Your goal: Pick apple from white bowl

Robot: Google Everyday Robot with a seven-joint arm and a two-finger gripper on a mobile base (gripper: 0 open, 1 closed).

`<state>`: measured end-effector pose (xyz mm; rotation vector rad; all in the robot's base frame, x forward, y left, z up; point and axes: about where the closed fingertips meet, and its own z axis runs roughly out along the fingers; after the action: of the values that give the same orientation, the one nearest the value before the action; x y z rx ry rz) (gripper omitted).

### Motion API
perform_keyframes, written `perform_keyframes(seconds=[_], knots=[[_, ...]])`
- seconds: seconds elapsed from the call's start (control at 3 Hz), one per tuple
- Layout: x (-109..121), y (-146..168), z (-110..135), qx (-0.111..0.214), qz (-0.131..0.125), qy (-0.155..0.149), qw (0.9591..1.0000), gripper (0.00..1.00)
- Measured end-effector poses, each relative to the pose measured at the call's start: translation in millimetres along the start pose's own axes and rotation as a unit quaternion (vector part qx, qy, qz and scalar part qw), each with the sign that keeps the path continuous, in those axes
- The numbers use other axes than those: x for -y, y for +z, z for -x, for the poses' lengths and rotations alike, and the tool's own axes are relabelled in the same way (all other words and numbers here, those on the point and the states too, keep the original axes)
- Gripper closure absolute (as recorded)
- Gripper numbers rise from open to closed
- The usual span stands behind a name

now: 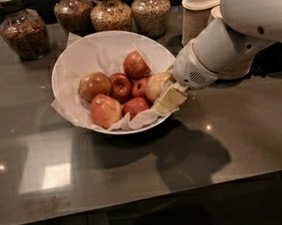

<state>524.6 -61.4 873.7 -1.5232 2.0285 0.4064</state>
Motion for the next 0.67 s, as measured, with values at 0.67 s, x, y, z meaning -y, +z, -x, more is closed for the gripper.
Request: perform_keyframes(seconds=[0.67], knots=[[6.3,-5.7,12.2,0.006,0.007,-0.009,0.9999,1.00]])
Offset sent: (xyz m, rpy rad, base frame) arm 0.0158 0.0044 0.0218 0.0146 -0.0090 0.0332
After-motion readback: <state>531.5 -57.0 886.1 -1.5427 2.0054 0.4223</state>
